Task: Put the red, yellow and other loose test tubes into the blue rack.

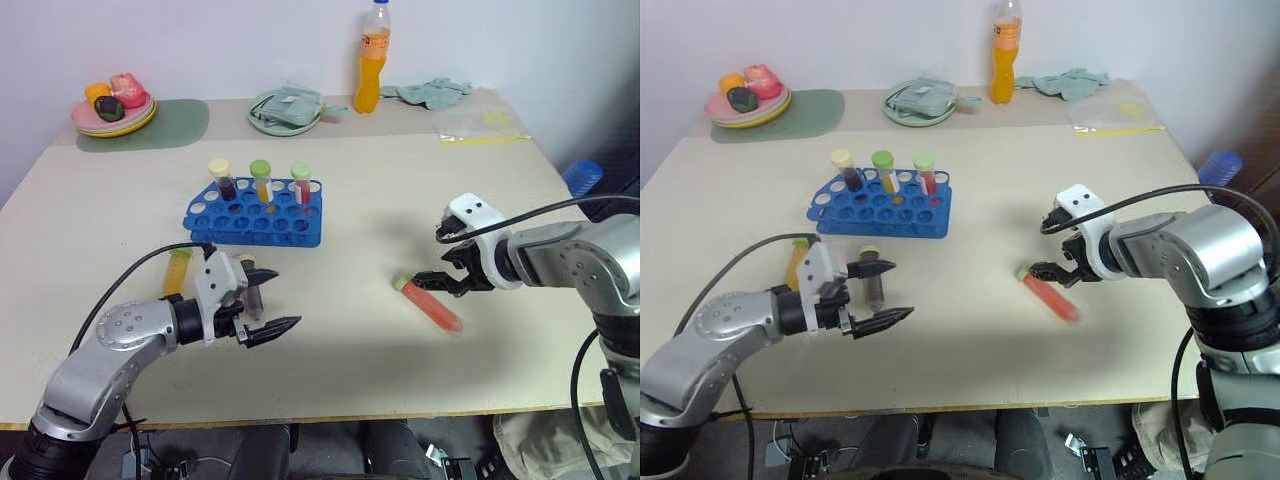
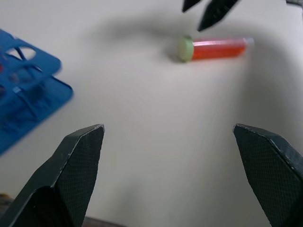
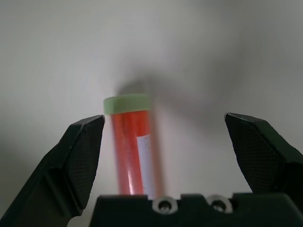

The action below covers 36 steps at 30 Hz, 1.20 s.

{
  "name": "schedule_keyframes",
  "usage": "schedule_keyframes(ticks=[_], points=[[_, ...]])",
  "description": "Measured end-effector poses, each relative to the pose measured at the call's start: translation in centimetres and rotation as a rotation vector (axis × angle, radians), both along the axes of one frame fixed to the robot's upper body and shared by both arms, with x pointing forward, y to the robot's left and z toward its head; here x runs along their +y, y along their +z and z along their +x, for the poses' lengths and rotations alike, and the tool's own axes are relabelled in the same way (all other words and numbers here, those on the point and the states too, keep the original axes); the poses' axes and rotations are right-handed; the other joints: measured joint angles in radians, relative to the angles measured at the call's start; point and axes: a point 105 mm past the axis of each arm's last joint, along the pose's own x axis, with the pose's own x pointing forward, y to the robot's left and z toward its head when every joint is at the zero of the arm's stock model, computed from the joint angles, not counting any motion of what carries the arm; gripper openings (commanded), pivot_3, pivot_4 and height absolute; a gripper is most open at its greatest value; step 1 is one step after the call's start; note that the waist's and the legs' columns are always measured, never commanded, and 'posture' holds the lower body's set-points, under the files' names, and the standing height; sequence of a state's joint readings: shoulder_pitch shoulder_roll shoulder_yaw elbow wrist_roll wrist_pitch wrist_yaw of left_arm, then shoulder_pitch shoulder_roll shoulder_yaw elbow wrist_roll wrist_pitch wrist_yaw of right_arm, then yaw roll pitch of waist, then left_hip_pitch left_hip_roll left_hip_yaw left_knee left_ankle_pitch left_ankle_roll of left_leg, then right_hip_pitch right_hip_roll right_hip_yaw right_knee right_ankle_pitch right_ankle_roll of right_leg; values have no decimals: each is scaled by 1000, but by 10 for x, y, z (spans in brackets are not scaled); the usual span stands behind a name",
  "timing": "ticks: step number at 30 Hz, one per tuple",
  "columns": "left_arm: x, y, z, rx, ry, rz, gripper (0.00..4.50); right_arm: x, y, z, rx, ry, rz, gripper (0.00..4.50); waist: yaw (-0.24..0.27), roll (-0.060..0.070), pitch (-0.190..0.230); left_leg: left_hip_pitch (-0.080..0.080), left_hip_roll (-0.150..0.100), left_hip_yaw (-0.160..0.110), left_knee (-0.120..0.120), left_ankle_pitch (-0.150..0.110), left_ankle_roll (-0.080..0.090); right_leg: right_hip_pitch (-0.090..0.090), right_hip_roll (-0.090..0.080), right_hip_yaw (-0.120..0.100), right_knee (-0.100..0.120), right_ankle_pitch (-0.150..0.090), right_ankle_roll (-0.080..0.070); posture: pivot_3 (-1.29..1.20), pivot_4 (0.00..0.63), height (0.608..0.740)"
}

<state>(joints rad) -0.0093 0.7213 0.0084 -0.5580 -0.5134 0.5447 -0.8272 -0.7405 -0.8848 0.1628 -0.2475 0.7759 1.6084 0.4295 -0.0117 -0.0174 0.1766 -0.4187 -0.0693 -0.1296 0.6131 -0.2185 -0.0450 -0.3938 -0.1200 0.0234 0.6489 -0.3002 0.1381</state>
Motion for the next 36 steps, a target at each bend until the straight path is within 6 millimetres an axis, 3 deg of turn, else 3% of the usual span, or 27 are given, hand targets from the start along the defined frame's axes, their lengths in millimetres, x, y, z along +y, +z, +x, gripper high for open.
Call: schedule_keyframes(ticks=[9, 12, 17, 18, 24, 27, 28, 33, 36], points=[[-3, -6, -5, 9, 16, -9, 4479, 10, -22, -7, 140, 21, 2, 4500, -1, 0, 0, 0, 0, -1, 0, 0, 0, 0, 0, 0, 0, 0, 0, 0, 150, 740], [-5, -5, -5, -1, 15, -10, 4500, 9, -23, -6, 144, 7, 0, 3607, -1, 0, 0, 0, 0, 0, 0, 0, 0, 0, 0, -1, 1, 0, 0, 0, 150, 740], [-3, -5, -4, -13, 13, 1, 4500, 13, -20, -8, 149, 19, 15, 1101, -2, 0, 0, 0, 0, 0, 0, 0, 0, 0, 0, -1, 1, 0, 0, 0, 150, 740], [-2, -6, -4, -11, 16, 4, 4500, 14, -20, -8, 150, 22, 18, 767, -2, 0, 0, 0, 0, 0, 0, 0, 0, 0, 0, -1, 1, 0, 0, 0, 150, 740], [1, -8, 1, -8, 18, 12, 4500, 15, -19, -8, 143, 18, 14, 767, -1, 0, 0, 0, -1, 0, 0, 0, 0, 0, 0, -1, 1, 0, 0, 0, 150, 740], [3, -6, 4, -16, 22, 10, 4500, 21, -9, -7, 88, 41, 37, 767, -3, 0, 0, 0, 0, 0, 0, 0, 0, -1, 0, -1, 1, 0, 0, 0, 150, 740], [4, -6, 5, -18, 28, 10, 4500, 25, -2, -6, 37, 63, 55, 767, -3, 1, 0, 0, 0, 0, 0, 0, 0, -1, 0, -1, 1, 0, 0, 0, 150, 740], [30, 12, 27, -83, 209, -76, 4500, 90, 68, 9, -547, 261, 402, 767, -7, 1, 0, 0, 0, -1, 1, 0, 0, -2, 2, -1, 3, 0, 1, 0, 150, 740], [54, 26, 44, -140, 369, -140, 4500, 114, 84, 14, -750, 257, 583, 767, -6, -1, -1, 0, 0, -1, 2, 0, 0, -1, 2, -1, 4, 0, 1, 0, 150, 740]])
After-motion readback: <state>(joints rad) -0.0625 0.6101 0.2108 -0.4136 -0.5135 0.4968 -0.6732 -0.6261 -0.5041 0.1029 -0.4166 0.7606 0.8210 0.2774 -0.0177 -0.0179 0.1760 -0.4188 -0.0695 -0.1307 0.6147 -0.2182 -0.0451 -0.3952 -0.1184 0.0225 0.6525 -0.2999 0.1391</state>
